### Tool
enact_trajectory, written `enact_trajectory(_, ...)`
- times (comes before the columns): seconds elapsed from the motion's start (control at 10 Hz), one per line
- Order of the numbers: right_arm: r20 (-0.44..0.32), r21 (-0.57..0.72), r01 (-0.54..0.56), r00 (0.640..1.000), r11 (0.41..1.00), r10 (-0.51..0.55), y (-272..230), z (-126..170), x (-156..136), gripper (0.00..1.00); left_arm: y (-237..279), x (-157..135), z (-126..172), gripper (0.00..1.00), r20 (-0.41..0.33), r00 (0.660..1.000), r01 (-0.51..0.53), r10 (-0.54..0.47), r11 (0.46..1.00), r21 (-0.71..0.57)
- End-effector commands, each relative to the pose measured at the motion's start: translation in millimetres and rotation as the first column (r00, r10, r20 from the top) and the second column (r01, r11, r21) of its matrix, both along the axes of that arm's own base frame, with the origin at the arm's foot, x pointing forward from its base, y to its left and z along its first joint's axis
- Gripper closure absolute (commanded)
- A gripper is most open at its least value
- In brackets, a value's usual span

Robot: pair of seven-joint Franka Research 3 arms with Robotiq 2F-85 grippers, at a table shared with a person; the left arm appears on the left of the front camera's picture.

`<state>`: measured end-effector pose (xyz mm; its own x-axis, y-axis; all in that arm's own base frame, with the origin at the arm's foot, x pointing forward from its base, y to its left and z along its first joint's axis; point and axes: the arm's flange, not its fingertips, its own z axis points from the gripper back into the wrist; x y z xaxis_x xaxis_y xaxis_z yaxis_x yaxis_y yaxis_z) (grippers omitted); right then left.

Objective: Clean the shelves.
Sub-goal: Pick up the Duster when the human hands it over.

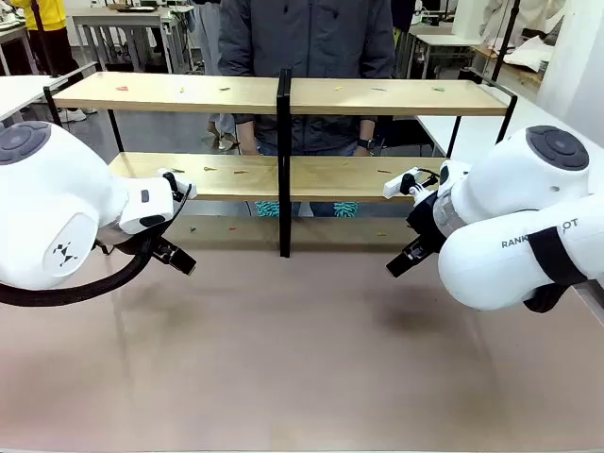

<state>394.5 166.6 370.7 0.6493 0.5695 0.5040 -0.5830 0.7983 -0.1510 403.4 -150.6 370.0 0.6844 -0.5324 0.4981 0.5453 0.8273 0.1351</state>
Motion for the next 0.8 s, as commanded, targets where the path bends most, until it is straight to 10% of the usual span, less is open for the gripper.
enact_trajectory(0.0, 0.000, 0.000, 0.000, 1.000, 1.000, 0.000, 0.0, 0.1, 0.0, 0.00, 0.0, 0.0, 0.1, 0.00, 0.000, 1.000, 0.000, 0.000, 1.000, 0.000)
enact_trajectory(0.7, 0.000, 0.000, 0.000, 1.000, 1.000, 0.000, 0.0, 0.1, 0.0, 0.00, 0.0, 0.0, 0.1, 0.00, 0.000, 1.000, 0.000, 0.000, 1.000, 0.000)
